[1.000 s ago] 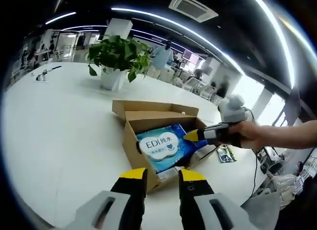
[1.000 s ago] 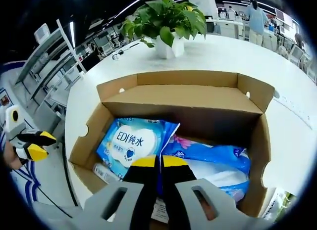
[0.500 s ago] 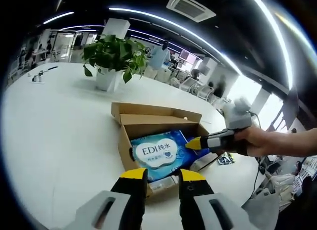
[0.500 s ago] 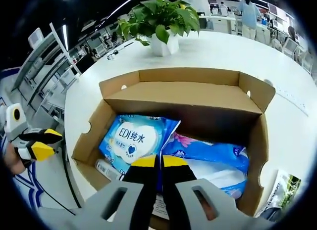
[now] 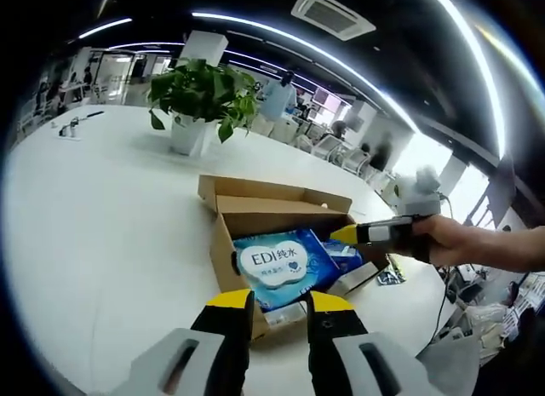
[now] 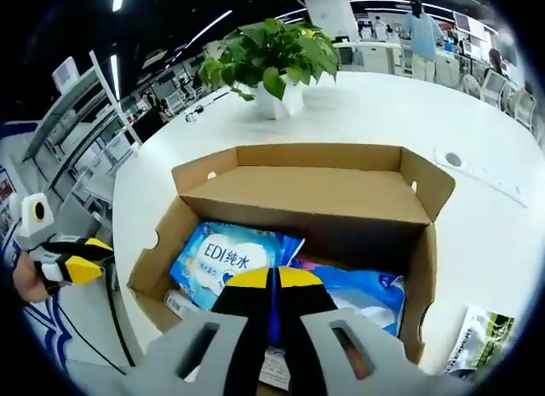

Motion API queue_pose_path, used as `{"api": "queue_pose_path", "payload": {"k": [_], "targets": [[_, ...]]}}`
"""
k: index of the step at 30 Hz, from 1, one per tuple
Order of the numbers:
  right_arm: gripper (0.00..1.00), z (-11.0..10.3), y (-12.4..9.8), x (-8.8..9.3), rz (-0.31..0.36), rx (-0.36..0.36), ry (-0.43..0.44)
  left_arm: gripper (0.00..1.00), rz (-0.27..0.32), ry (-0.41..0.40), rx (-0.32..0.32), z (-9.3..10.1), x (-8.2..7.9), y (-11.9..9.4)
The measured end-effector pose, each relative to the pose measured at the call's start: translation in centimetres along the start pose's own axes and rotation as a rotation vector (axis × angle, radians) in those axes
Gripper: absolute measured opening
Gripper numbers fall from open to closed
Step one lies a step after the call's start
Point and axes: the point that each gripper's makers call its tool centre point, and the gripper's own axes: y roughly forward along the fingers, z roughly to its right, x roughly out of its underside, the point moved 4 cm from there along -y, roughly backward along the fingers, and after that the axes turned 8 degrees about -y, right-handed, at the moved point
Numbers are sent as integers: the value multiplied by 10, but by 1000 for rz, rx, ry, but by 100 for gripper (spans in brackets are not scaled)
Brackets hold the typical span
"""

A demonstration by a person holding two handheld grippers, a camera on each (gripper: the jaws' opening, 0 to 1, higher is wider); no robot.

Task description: Operate the shoe box by opening the lid, removing the specified soft item, and placing it in the target area until the item is outside and the box remains undamaged.

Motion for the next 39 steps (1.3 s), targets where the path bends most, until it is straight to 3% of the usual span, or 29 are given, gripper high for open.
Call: {"api": "queue_pose_path", "payload": {"k": [3, 9, 26, 31, 32, 33, 36, 39], "targets": [[5, 9, 6, 4, -32, 10, 7, 25, 1, 1, 4, 1, -1, 1], [13, 4, 18, 9, -63, -50, 27, 25, -2, 3, 4, 2, -2, 1], [14, -4, 46, 22, -130, -131, 64, 25, -8, -6, -17, -4, -2, 0], [8, -4, 46, 20, -133, -135, 74, 24, -15, -9, -19, -5, 1, 3], [4, 3, 44, 23, -149, -92, 24, 24, -18, -7, -18, -5, 2, 5], [3, -4, 44, 22, -136, -127, 50, 24, -20, -6, -17, -5, 2, 5], [1, -6, 41, 21, -133, -123, 9, 24, -23, -5, -13, -3, 2, 8], [0, -9, 34, 17, -112, -110, 24, 24, -28, 1, -7, -1, 0, 13]]}}
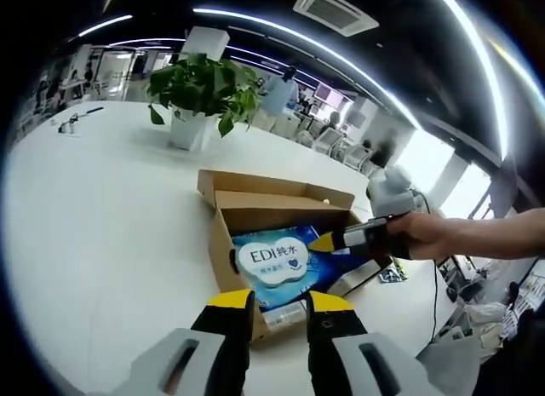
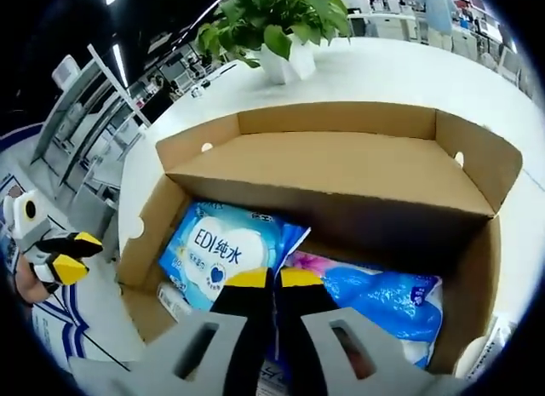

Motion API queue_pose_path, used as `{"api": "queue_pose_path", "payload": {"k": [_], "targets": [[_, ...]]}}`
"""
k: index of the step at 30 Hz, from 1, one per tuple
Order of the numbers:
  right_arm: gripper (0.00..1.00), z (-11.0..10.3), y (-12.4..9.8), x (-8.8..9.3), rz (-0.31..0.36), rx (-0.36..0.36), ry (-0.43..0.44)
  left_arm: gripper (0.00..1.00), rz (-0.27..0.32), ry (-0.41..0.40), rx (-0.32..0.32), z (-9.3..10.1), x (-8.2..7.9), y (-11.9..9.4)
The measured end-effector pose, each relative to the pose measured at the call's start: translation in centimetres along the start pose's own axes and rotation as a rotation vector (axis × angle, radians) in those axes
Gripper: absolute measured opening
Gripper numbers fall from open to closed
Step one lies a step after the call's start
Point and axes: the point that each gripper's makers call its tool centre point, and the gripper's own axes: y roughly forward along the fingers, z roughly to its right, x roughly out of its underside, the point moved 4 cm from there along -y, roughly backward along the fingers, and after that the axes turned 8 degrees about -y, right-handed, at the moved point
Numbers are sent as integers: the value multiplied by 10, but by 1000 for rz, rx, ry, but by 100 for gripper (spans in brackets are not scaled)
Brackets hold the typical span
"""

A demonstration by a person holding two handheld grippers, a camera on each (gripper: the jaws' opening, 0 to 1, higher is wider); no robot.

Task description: Operate the shoe box by opening the lid, removing the specified soft item, and placing it in the target area until the item is outside and the box remains undamaged.

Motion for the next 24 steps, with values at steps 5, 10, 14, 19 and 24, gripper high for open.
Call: {"api": "queue_pose_path", "payload": {"k": [5, 10, 14, 19, 24], "targets": [[0, 0, -11, -7, 35, 8, -26, 24, -7, 14, 14, 8, -4, 9], [0, 0, -18, -13, 61, 3, -24, 24, -18, 33, 26, 16, -8, 21], [0, -1, -25, -18, 89, 10, -28, 24, -30, 46, 37, 24, -10, 30], [0, 13, -42, -20, 105, 50, -30, 24, -45, 56, 41, 33, -8, 36], [0, 28, -64, -17, 129, 81, -11, 24, -78, 61, 32, 40, -3, 49]]}}
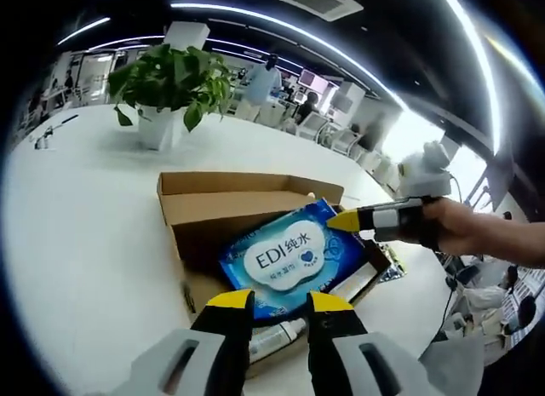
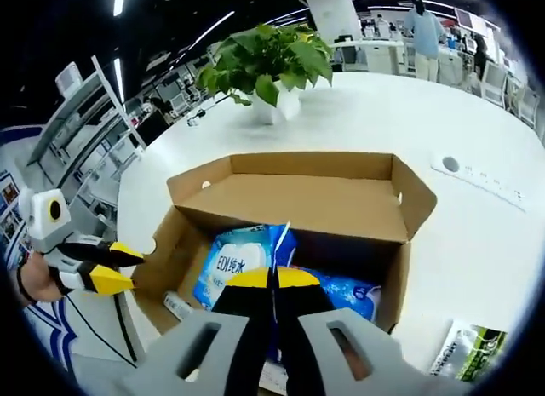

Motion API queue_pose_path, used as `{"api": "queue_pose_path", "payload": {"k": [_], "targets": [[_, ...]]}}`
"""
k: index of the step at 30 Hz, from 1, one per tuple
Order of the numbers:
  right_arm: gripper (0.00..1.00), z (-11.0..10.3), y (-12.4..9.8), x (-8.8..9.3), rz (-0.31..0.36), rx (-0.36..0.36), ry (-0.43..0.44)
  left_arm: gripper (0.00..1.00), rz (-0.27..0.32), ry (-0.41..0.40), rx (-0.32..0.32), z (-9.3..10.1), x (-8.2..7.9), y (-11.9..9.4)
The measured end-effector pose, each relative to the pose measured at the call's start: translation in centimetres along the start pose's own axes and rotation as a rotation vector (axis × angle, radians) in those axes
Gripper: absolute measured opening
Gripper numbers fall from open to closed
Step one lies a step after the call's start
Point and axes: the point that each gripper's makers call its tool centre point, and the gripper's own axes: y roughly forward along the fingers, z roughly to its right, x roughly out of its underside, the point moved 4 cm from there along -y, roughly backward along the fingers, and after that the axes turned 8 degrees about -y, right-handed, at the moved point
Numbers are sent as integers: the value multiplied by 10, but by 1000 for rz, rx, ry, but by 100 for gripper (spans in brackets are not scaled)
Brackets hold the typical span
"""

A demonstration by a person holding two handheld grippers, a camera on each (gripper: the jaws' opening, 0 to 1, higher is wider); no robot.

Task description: Operate the shoe box by opening the lid, removing the specified soft item, and placing it in the target area until the item is outside and the box remains undamaged.

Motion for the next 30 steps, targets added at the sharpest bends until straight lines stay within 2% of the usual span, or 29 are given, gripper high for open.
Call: {"api": "queue_pose_path", "payload": {"k": [5, 9, 19, 28, 30], "targets": [[0, -2, -25, 7, 10, 21, 16, 25, -31, 2, -8, 4, 3, 14], [0, 6, -36, 11, 19, 36, 35, 25, -62, 2, -4, 7, 4, 30], [0, 15, -49, 13, 31, 46, 54, 27, -118, 7, -6, 10, 6, 54], [0, 22, -59, 20, 29, 51, 60, 30, -179, -31, -23, 6, 15, 81], [0, 24, -61, 22, 29, 54, 69, 31, -188, -65, -5, 7, 17, 87]]}}
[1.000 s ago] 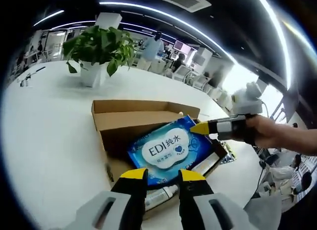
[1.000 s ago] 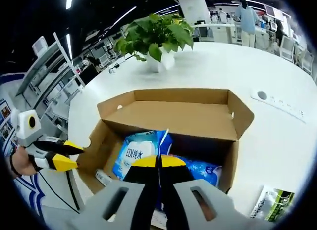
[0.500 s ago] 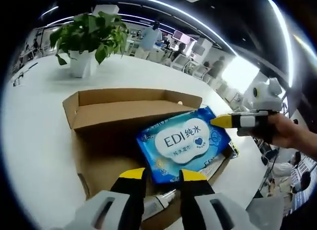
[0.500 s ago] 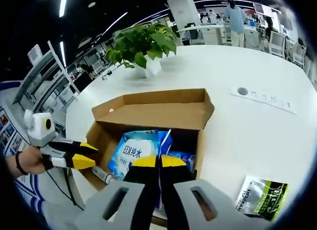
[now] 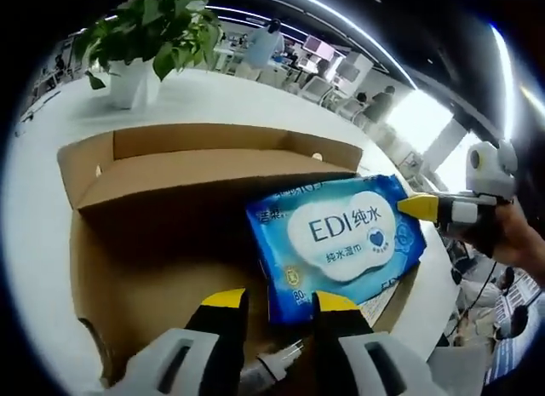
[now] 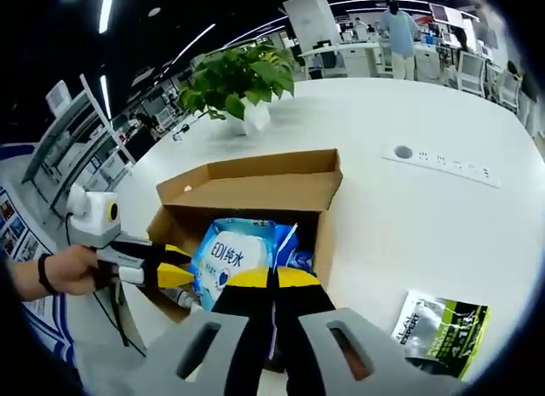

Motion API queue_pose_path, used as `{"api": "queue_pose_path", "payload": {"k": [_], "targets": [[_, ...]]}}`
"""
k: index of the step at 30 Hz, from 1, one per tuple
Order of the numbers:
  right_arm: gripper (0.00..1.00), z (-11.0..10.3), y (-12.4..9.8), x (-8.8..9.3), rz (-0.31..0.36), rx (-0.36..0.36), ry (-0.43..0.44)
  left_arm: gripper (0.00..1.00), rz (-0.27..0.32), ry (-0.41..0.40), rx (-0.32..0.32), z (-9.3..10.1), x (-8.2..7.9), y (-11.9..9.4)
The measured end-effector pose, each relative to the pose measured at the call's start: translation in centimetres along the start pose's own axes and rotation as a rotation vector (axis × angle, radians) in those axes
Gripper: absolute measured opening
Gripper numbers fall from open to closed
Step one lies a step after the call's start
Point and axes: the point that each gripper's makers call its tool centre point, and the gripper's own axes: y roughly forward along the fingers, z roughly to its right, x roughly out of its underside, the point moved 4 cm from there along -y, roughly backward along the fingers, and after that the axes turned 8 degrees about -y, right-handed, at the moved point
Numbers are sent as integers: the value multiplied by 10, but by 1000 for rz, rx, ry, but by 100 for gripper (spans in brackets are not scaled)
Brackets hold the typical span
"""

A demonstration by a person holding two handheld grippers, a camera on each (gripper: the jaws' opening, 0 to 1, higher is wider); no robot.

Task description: Operate the shoe box by opening the lid, removing the specified soft item, and placing it in the target area until the item is outside and the box remains undamaged.

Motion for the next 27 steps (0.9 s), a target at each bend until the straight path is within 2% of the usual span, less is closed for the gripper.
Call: {"api": "queue_pose_path", "payload": {"k": [4, 8, 11, 13, 17, 27], "targets": [[0, 3, -3, 5, 0, 5, 13, 32, -15, -46, 53, 7, 2, 8], [0, 5, -4, 10, 10, 9, 36, 23, -18, -50, 79, 14, 3, 12], [0, 6, -3, 12, 20, 7, 51, 15, -7, 10, 58, 14, 0, 11], [0, 7, -1, 13, 19, 12, 39, 12, -5, 10, 62, 14, -1, 9], [1, 6, 3, 14, 2, 15, -7, 10, 2, 5, 59, 14, -2, 7], [0, 6, 2, 14, 3, 19, 3, 7, 41, -1, 60, 17, -11, -6]]}}
